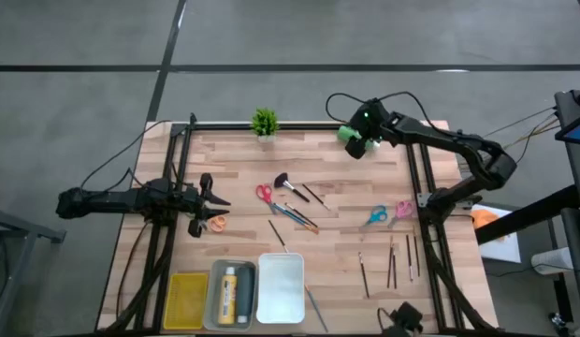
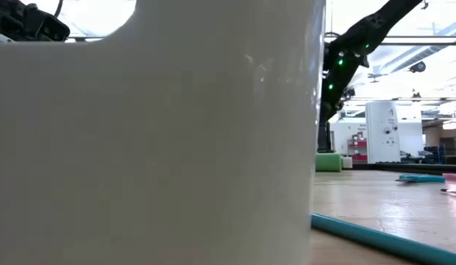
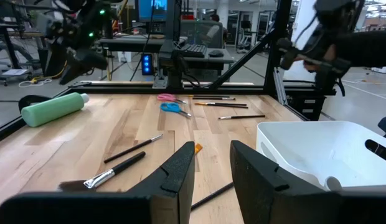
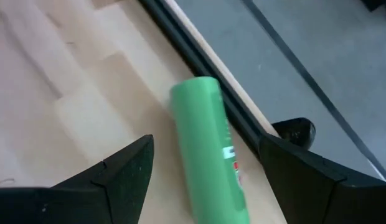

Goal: Pick & Place Paint Supplies
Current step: Put the green paint bottle into the gray bin

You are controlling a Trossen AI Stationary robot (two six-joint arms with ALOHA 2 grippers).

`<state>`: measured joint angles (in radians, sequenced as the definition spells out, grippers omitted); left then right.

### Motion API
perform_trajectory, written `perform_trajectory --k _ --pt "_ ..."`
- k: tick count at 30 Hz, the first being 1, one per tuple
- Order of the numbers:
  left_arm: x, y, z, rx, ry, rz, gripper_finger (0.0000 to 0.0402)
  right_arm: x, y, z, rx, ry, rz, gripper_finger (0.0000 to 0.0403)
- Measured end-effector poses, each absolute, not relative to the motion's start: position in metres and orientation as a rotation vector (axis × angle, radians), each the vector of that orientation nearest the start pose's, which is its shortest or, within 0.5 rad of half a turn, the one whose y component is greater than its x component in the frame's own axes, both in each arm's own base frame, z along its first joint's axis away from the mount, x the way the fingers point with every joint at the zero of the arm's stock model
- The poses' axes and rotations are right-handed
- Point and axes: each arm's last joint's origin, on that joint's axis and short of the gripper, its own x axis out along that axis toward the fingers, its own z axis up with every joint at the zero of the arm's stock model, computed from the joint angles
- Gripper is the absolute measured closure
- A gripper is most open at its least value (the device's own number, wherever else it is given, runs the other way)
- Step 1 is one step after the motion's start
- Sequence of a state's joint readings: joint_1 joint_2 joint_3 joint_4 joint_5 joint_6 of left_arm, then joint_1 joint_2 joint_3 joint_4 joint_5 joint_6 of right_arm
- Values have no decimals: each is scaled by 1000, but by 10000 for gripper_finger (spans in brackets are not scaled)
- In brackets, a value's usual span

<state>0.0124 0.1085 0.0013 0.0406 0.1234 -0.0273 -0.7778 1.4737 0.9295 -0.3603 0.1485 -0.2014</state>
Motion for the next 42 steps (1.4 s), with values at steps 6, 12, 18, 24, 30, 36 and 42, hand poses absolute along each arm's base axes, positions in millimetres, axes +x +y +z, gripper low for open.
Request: perform_trajectory --k 6,12,18,24,30,36,42 --pt "104 -2 159 -32 68 -110 297 203 -239 201 159 1015 -764 116" --pt "104 -2 159 -32 68 -110 297 207 -260 186 245 1059 -702 116" --pt "104 -2 159 -32 68 -110 297 215 -272 173 274 1176 -650 116" --pt "104 -2 159 -32 68 -110 297 222 -282 163 320 1243 -631 116" --pt "104 -2 159 -32 68 -110 297 223 -284 152 350 1297 -618 116" --pt "104 -2 159 -32 69 -110 297 223 -283 150 357 1306 -613 150" --pt "104 -2 159 -32 68 -110 297 222 -282 155 355 1293 -617 208"
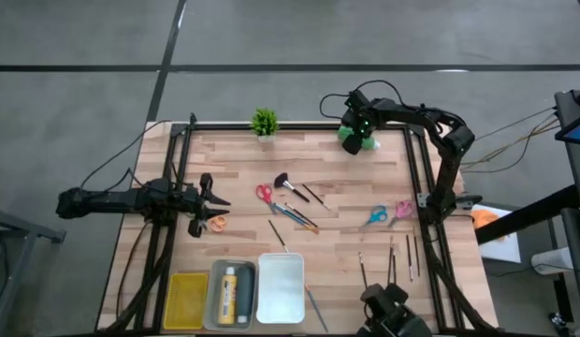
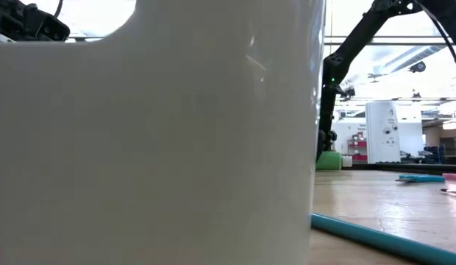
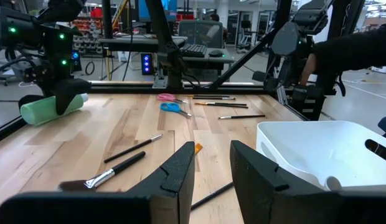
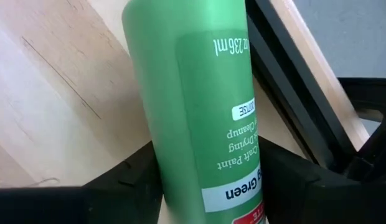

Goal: Pick & Place Paint Supplies
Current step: Put the green paint bottle into the gray bin

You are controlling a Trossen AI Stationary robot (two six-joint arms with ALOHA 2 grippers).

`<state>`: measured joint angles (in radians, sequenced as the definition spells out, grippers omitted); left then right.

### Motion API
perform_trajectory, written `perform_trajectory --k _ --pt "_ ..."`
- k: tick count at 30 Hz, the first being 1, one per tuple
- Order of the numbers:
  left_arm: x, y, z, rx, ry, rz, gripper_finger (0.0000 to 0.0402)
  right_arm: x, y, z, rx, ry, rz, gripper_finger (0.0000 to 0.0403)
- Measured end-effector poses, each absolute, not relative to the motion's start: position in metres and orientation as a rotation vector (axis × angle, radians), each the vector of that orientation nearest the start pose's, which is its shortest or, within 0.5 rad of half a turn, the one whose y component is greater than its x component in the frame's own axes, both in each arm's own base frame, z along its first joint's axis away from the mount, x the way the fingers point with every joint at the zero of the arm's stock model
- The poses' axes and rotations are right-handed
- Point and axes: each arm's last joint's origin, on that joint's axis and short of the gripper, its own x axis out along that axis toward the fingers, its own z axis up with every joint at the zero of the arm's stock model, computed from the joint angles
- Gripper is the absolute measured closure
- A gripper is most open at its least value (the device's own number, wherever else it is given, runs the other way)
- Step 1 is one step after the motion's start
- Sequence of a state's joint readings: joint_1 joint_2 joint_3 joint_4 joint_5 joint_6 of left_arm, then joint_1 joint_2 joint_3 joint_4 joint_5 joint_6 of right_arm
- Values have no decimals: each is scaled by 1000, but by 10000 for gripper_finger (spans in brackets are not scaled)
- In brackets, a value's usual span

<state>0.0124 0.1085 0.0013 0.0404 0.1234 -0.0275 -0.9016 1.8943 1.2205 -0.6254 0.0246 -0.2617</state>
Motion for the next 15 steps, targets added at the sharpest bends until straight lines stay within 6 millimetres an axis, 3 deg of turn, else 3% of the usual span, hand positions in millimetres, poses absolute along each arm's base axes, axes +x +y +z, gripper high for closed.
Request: perform_trajectory --k 11,15 --pt "104 -2 159 -32 68 -110 297 222 -281 155 378 1282 -622 219" --pt "104 -2 159 -32 69 -110 297 225 -278 157 421 1239 -551 220"
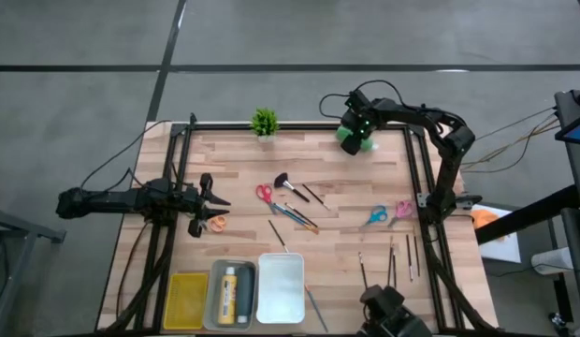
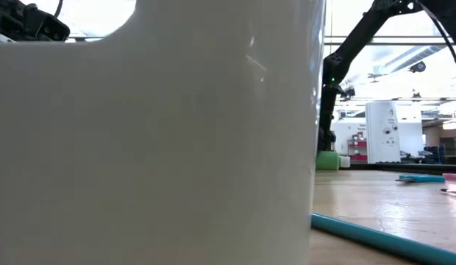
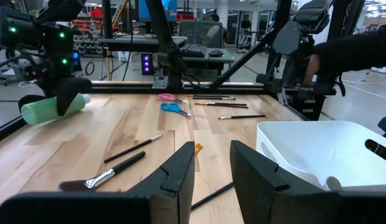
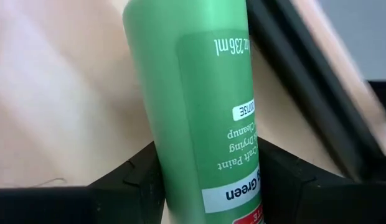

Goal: Pick & Place Paint Supplies
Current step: Put the green paint bottle into the gray bin

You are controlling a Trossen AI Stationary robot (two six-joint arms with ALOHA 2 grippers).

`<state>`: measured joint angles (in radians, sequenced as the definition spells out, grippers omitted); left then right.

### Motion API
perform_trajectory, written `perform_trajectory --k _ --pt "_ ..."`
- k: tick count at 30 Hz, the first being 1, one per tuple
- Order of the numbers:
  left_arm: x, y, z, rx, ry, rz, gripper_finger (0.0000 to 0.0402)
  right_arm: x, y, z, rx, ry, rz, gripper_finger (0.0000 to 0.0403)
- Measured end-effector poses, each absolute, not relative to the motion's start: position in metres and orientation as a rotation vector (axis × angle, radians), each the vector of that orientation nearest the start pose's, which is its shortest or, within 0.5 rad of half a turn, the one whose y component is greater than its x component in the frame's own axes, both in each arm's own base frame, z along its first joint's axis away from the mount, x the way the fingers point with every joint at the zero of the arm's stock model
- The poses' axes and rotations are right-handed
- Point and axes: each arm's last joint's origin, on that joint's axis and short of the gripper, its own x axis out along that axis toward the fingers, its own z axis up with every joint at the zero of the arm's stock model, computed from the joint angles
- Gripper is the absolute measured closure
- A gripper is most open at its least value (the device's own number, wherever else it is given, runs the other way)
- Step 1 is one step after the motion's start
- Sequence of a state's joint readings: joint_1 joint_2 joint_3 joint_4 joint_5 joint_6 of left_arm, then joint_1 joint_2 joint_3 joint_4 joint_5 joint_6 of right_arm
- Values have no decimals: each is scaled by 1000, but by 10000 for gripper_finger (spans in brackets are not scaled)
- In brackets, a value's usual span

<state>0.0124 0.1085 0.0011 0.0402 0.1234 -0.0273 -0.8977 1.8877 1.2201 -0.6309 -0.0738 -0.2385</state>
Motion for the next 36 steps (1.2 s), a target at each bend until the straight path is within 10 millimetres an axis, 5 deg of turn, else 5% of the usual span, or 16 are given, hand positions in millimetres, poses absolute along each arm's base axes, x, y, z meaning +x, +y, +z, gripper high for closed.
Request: perform_trajectory --k 6,11,24,30,36 --pt "104 -2 159 -32 68 -110 297 231 -269 176 409 1162 -490 220" --pt "104 -2 159 -32 68 -110 297 238 -253 211 332 1016 -365 220" --pt "104 -2 159 -32 68 -110 297 275 -167 318 -253 502 6 220" --pt "104 -2 159 -32 68 -110 297 298 -125 336 -476 334 133 220" --pt "104 -2 159 -32 68 -110 297 323 -87 330 -548 276 263 220"
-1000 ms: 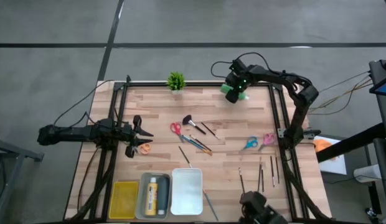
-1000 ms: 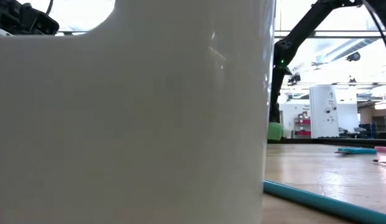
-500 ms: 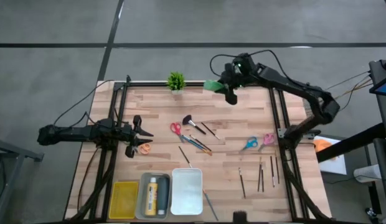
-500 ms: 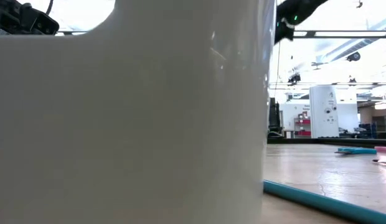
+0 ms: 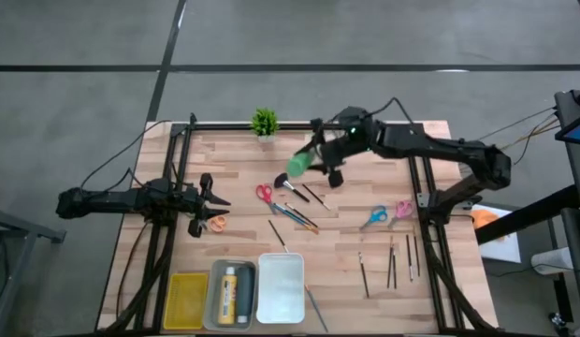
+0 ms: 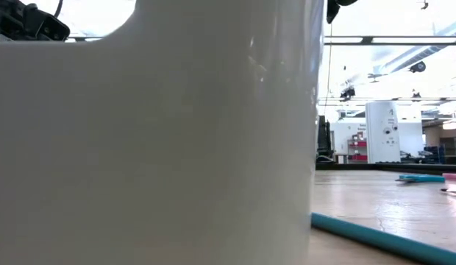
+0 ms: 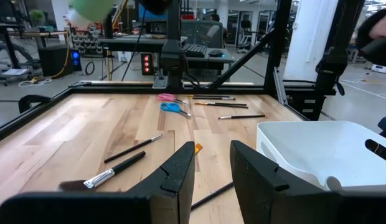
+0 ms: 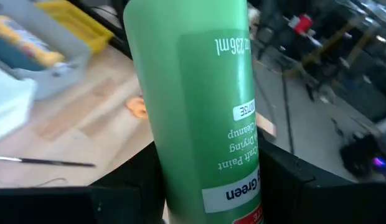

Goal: Pick & Place Paint Supplies
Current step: Put the green paint bottle into the gray bin

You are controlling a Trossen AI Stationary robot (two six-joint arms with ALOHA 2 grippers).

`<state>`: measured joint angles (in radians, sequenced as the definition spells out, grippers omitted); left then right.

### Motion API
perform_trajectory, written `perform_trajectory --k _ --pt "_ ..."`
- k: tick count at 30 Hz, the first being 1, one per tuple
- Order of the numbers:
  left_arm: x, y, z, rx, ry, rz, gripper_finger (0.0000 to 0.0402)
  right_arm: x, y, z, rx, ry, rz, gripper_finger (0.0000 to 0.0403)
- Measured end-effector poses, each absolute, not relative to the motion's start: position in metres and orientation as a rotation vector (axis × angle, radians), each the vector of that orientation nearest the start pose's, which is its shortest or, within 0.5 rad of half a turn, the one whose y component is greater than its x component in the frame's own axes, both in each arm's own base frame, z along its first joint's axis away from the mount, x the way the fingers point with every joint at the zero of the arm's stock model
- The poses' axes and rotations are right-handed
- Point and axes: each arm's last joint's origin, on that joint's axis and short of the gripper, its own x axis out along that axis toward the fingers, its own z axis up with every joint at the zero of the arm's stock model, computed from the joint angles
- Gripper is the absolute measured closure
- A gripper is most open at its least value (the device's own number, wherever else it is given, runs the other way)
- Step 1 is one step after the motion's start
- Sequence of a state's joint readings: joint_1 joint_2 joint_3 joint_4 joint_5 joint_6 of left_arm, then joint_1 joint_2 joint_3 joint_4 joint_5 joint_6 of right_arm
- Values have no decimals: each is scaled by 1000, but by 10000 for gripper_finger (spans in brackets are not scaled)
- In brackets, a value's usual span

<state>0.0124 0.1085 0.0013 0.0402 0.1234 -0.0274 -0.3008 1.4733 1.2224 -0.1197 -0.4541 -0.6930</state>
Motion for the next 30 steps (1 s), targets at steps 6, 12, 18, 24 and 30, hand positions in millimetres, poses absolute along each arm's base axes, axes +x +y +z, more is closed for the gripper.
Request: perform_trajectory --k 6,12,18,24,30 --pt "104 -2 159 -32 68 -110 297 350 -41 316 -681 206 409 220" --pt "104 -2 159 -32 68 -110 297 383 3 301 -668 132 436 220" --pt "104 -2 159 -32 68 -110 297 420 40 286 -695 179 419 220" --pt "104 -2 159 -32 68 -110 297 454 76 278 -706 158 476 220" --pt "104 -2 159 -32 69 -110 297 483 103 264 -754 230 526 220"
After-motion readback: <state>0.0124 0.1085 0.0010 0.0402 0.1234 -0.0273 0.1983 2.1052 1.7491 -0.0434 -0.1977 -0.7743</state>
